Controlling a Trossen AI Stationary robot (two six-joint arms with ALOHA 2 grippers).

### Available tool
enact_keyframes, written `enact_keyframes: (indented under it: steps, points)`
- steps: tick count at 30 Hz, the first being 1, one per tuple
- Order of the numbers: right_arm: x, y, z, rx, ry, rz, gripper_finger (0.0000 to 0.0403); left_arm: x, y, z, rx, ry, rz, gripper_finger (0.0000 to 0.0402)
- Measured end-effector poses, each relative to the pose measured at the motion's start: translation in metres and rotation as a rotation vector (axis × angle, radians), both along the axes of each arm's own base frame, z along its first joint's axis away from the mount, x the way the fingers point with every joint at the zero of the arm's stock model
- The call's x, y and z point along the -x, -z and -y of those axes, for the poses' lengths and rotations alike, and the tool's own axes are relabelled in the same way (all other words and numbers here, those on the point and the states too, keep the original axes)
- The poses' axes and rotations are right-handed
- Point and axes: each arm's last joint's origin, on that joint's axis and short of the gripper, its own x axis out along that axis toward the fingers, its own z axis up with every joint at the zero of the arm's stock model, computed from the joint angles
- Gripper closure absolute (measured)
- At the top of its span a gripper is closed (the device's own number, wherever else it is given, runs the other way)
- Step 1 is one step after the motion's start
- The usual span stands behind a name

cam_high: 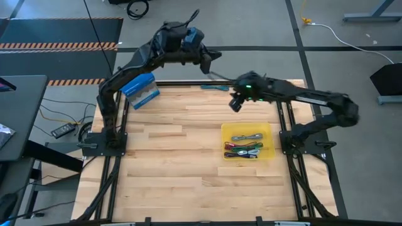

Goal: Pick and place USB-C Cables
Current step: Put the blue charger cable into the yellow bin

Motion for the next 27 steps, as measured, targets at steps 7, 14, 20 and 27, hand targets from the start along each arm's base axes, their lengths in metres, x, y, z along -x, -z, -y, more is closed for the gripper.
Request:
enact_keyframes:
  steps: [7, 14, 20, 27]
  points:
    - [-0.033, 0.070, 0.038, -0.041, -0.127, -0.299, 0.0263, -0.007, -0.020, 0.065, 0.028, 0.039, 0.103, 0.0391]
    - [-0.040, 0.101, 0.057, 0.045, -0.161, -0.482, 0.0256, -0.016, -0.022, 0.120, 0.099, 0.090, 0.137, 0.0388]
    - [-0.052, 0.103, 0.067, 0.177, -0.254, -0.472, 0.0229, -0.018, -0.022, 0.148, 0.117, 0.045, 0.149, 0.0391]
    - [-0.059, 0.110, 0.079, 0.255, -0.329, -0.463, 0.0165, -0.018, -0.025, 0.158, 0.167, 0.045, 0.185, 0.0386]
